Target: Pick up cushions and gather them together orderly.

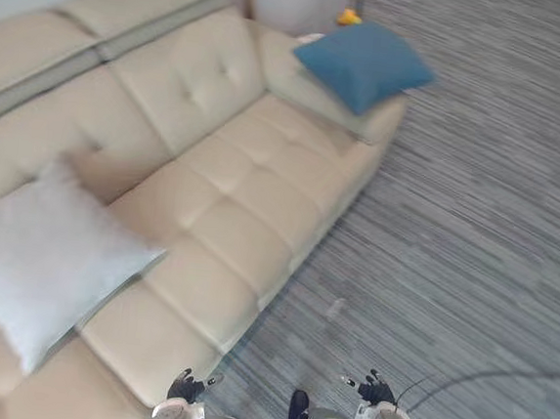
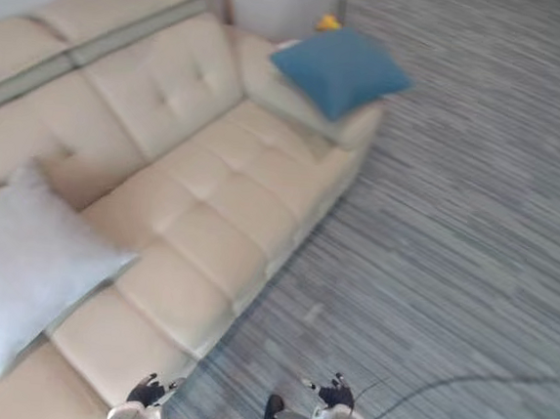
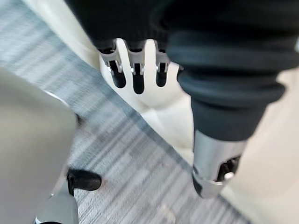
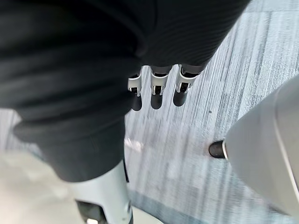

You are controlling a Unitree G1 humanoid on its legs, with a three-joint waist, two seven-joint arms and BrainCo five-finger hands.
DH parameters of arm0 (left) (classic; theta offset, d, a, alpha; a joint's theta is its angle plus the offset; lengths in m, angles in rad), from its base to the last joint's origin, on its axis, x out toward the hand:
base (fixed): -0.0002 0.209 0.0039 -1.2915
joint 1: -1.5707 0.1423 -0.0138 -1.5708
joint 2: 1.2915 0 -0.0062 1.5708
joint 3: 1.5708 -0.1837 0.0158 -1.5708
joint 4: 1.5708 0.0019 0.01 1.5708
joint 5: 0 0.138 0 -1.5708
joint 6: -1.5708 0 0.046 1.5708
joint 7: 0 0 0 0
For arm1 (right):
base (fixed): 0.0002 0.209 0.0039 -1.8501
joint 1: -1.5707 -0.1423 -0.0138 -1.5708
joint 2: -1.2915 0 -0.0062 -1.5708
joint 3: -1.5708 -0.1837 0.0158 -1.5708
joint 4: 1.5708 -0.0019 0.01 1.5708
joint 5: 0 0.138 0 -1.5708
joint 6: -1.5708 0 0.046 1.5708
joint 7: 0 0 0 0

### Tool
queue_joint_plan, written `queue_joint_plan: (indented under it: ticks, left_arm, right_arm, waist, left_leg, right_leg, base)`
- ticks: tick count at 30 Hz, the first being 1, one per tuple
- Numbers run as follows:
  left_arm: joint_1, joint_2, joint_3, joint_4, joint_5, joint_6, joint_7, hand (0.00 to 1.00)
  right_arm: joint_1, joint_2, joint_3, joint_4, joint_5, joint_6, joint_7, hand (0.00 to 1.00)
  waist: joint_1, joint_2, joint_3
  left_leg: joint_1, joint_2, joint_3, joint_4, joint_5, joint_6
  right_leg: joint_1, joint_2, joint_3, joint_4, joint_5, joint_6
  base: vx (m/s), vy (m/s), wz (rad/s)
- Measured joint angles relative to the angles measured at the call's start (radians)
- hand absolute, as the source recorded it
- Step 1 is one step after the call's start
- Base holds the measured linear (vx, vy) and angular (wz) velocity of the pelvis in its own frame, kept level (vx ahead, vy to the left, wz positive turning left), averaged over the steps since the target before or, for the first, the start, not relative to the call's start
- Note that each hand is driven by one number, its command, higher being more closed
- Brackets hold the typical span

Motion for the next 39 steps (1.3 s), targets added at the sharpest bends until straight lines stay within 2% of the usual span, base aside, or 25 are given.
queue_joint_plan:
  ticks: [1, 2, 4, 7, 9, 11, 13, 15, 16, 17, 18, 19, 20, 22, 23, 24, 25, 27, 30, 33, 34, 35, 37, 38, 39]
  left_arm:
    - [0.002, 0.019, 0.002, 0.003, -0.008, 0.000, 0.001, 0.00]
    - [0.005, 0.025, 0.002, 0.003, -0.017, 0.000, 0.001, 0.00]
    - [0.003, 0.024, 0.001, 0.009, -0.018, 0.002, 0.000, 0.00]
    - [-0.003, 0.016, -0.008, 0.006, -0.023, 0.005, 0.004, 0.00]
    - [-0.017, 0.020, -0.019, -0.011, -0.032, 0.001, 0.006, 0.00]
    - [-0.018, 0.019, -0.024, -0.031, -0.033, -0.004, 0.004, 0.00]
    - [-0.018, 0.019, -0.034, -0.051, -0.034, -0.012, 0.003, 0.00]
    - [-0.018, 0.014, -0.041, -0.059, -0.034, -0.011, 0.002, 0.00]
    - [-0.018, 0.012, -0.042, -0.066, -0.032, -0.011, 0.000, 0.00]
    - [-0.014, 0.013, -0.047, -0.066, -0.032, -0.011, 0.000, 0.00]
    - [-0.009, 0.018, -0.059, -0.064, -0.031, -0.009, 0.000, 0.00]
    - [-0.014, 0.018, -0.061, -0.067, -0.031, -0.008, -0.003, 0.00]
    - [-0.015, 0.017, -0.061, -0.066, -0.032, -0.005, -0.002, 0.00]
    - [-0.012, 0.019, -0.073, -0.063, -0.032, 0.006, -0.002, 0.00]
    - [-0.012, 0.021, -0.099, -0.062, -0.032, 0.011, -0.001, 0.00]
    - [-0.012, 0.024, -0.107, -0.062, -0.032, 0.013, -0.001, 0.00]
    - [-0.012, 0.024, -0.108, -0.063, -0.031, 0.013, -0.001, 0.00]
    - [-0.019, 0.024, -0.104, -0.067, -0.031, 0.014, -0.001, 0.00]
    - [-0.016, 0.035, -0.102, -0.061, -0.025, 0.015, 0.000, 0.00]
    - [-0.004, 0.048, -0.102, -0.055, -0.013, 0.018, 0.000, 0.00]
    - [0.008, 0.060, -0.102, -0.053, 0.000, 0.018, 0.000, 0.00]
    - [0.017, 0.064, -0.101, -0.041, 0.008, 0.018, 0.000, 0.00]
    - [0.023, 0.038, -0.071, -0.020, 0.005, 0.020, 0.006, 0.00]
    - [0.022, 0.026, -0.059, -0.021, 0.003, 0.019, 0.006, 0.00]
    - [0.022, 0.011, -0.035, -0.021, 0.002, 0.019, 0.006, 0.00]
  right_arm:
    - [-0.017, -0.002, 0.002, 0.023, 0.000, -0.001, -0.001, 0.00]
    - [-0.016, -0.006, 0.002, 0.031, 0.000, -0.001, -0.004, 0.00]
    - [-0.023, -0.023, -0.003, 0.047, 0.001, -0.003, -0.006, 0.00]
    - [-0.005, -0.045, -0.025, 0.061, 0.010, -0.001, -0.026, 0.00]
    - [-0.008, -0.049, -0.053, 0.071, 0.019, -0.001, -0.044, 0.00]
    - [-0.009, -0.050, -0.072, 0.072, 0.035, -0.001, -0.051, 0.00]
    - [-0.021, -0.051, -0.087, 0.072, 0.041, -0.001, -0.054, 0.00]
    - [-0.037, -0.058, -0.086, 0.071, 0.040, -0.001, -0.054, 0.00]
    - [-0.041, -0.057, -0.083, 0.071, 0.039, 0.000, -0.054, 0.00]
    - [-0.040, -0.055, -0.080, 0.070, 0.038, 0.000, -0.053, 0.00]
    - [-0.043, -0.047, -0.078, 0.070, 0.037, 0.001, -0.052, 0.00]
    - [-0.036, -0.040, -0.081, 0.063, 0.036, 0.004, -0.052, 0.00]
    - [-0.032, -0.036, -0.082, 0.053, 0.034, 0.008, -0.051, 0.00]
    - [-0.014, -0.018, -0.078, 0.037, 0.023, 0.012, -0.045, 0.00]
    - [0.008, -0.007, -0.068, 0.020, 0.006, 0.015, -0.040, 0.00]
    - [0.022, -0.001, -0.063, 0.007, 0.003, 0.015, -0.040, 0.00]
    - [0.038, 0.010, -0.061, -0.002, -0.001, 0.015, -0.037, 0.00]
    - [0.045, 0.019, -0.061, -0.012, -0.002, 0.017, -0.034, 0.00]
    - [0.027, 0.018, -0.065, -0.007, -0.002, 0.018, -0.030, 0.00]
    - [0.017, 0.010, -0.085, 0.017, -0.001, 0.019, -0.032, 0.00]
    - [0.027, 0.012, -0.085, 0.025, -0.002, 0.021, -0.033, 0.00]
    - [0.031, 0.009, -0.087, 0.031, -0.002, 0.021, -0.034, 0.00]
    - [0.012, -0.024, -0.111, 0.054, -0.002, 0.023, -0.033, 0.00]
    - [0.008, -0.024, -0.115, 0.054, -0.002, 0.023, -0.034, 0.00]
    - [0.007, -0.027, -0.112, 0.052, -0.002, 0.023, -0.035, 0.00]
  waist:
    - [0.004, -0.016, 0.001]
    - [0.004, -0.010, 0.004]
    - [0.004, 0.006, 0.015]
    - [0.002, 0.023, 0.031]
    - [0.004, 0.023, 0.059]
    - [0.009, 0.017, 0.067]
    - [0.024, 0.014, 0.069]
    - [0.037, 0.017, 0.067]
    - [0.060, 0.014, 0.064]
    - [0.064, 0.009, 0.056]
    - [0.065, 0.004, 0.033]
    - [0.059, -0.012, 0.034]
    - [0.064, -0.015, 0.035]
    - [0.069, -0.012, 0.036]
    - [0.055, -0.013, 0.036]
    - [0.052, -0.014, 0.035]
    - [0.049, -0.015, 0.035]
    - [0.038, -0.012, 0.033]
    - [-0.004, -0.022, 0.041]
    - [-0.020, -0.033, 0.046]
    - [-0.023, -0.049, 0.039]
    - [-0.027, -0.061, 0.035]
    - [-0.028, -0.004, 0.023]
    - [-0.024, 0.011, 0.024]
    - [-0.022, 0.035, 0.026]
  left_leg:
    - [0.020, -0.001, 0.019, -0.005, -0.007, -0.011]
    - [0.026, 0.008, 0.023, -0.001, -0.010, -0.013]
    - [0.017, 0.020, 0.007, 0.052, -0.010, -0.013]
    - [-0.173, 0.056, -0.040, 0.502, 0.046, -0.041]
    - [-0.261, 0.054, -0.042, 0.622, -0.001, -0.021]
    - [-0.315, 0.047, -0.040, 0.602, -0.027, -0.018]
    - [-0.380, 0.012, -0.042, 0.420, -0.029, -0.021]
    - [-0.396, -0.021, -0.064, 0.159, 0.036, -0.023]
    - [-0.388, -0.043, -0.075, 0.031, 0.170, -0.022]
    - [-0.378, -0.051, -0.080, 0.007, 0.218, -0.015]
    - [-0.368, -0.076, -0.085, 0.000, 0.243, 0.027]
    - [-0.363, -0.082, -0.054, 0.033, 0.205, 0.059]
    - [-0.352, -0.080, -0.036, 0.040, 0.187, 0.063]
    - [-0.263, -0.079, -0.014, 0.039, 0.136, 0.075]
    - [-0.191, -0.081, -0.015, 0.028, 0.110, 0.087]
    - [-0.162, -0.082, -0.015, 0.025, 0.102, 0.090]
    - [-0.096, -0.080, -0.015, 0.006, 0.093, 0.089]
    - [-0.019, -0.067, -0.017, -0.043, 0.074, 0.084]
    - [0.049, -0.045, -0.040, -0.094, 0.051, 0.073]
    - [0.091, -0.033, -0.065, -0.091, 0.044, 0.060]
    - [0.115, -0.040, -0.100, -0.085, 0.026, 0.031]
    - [0.126, -0.039, -0.134, -0.070, 0.007, 0.007]
    - [0.054, 0.017, -0.203, 0.134, 0.001, -0.003]
    - [0.017, 0.030, -0.209, 0.229, 0.013, -0.020]
    - [-0.048, 0.059, -0.208, 0.377, 0.059, -0.076]
  right_leg:
    - [0.009, -0.005, -0.052, -0.052, 0.035, -0.041]
    - [0.030, 0.019, -0.046, -0.077, 0.043, -0.050]
    - [0.054, 0.058, -0.010, -0.112, 0.039, -0.056]
    - [0.140, 0.093, 0.017, -0.194, 0.018, -0.068]
    - [0.207, 0.095, 0.041, -0.218, -0.002, -0.062]
    - [0.251, 0.094, 0.051, -0.245, 0.000, -0.049]
    - [0.290, 0.093, 0.073, -0.276, -0.003, -0.023]
    - [0.311, 0.093, 0.119, -0.294, -0.015, 0.002]
    - [0.333, 0.082, 0.164, -0.306, -0.025, 0.026]
    - [0.341, 0.081, 0.183, -0.318, -0.026, 0.039]
    - [0.344, 0.066, 0.212, -0.326, -0.036, 0.063]
    - [0.337, 0.039, 0.232, -0.286, -0.052, 0.096]
    - [0.328, 0.027, 0.251, -0.241, -0.064, 0.116]
    - [0.217, -0.027, 0.290, 0.131, -0.099, 0.196]
    - [0.143, -0.075, 0.282, 0.388, -0.062, 0.251]
    - [0.116, -0.093, 0.276, 0.471, -0.054, 0.258]
    - [0.072, -0.132, 0.253, 0.585, -0.044, 0.235]
    - [-0.002, -0.152, 0.227, 0.614, -0.054, 0.196]
    - [-0.078, -0.141, 0.187, 0.351, -0.065, 0.147]
    - [-0.078, -0.091, 0.187, -0.055, 0.092, 0.110]
    - [-0.076, -0.080, 0.219, -0.121, 0.157, 0.101]
    - [-0.079, -0.076, 0.244, -0.094, 0.224, 0.051]
    - [-0.057, -0.033, 0.212, -0.048, 0.129, 0.036]
    - [-0.036, -0.014, 0.201, -0.063, 0.120, 0.028]
    - [0.006, 0.017, 0.185, -0.088, 0.105, 0.018]
  base:
    - [0.16, -0.073, -0.75]
    - [0.22, -0.113, -0.82]
    - [0.20, -0.104, -0.53]
    - [0.19, -0.085, -0.25]
    - [0.26, -0.069, -0.15]
    - [0.20, -0.033, -0.17]
    - [0.26, 0.039, -0.45]
    - [0.32, 0.106, -0.69]
    - [0.34, 0.130, -0.72]
    - [0.37, 0.140, -0.74]
    - [0.47, 0.142, -0.46]
    - [0.49, 0.145, -0.43]
    - [0.60, 0.184, -0.47]
    - [0.49, 0.172, -0.40]
    - [0.42, 0.129, -0.09]
    - [0.42, 0.098, 0.08]
    - [0.40, 0.065, 0.02]
    - [0.39, 0.028, -0.06]
    - [0.37, -0.063, 0.22]
    - [0.44, -0.174, 0.32]
    - [0.60, -0.327, 0.43]
    - [0.52, -0.292, 0.36]
    - [0.49, -0.290, 0.18]
    - [0.48, -0.280, 0.04]
    - [0.49, -0.247, -0.02]
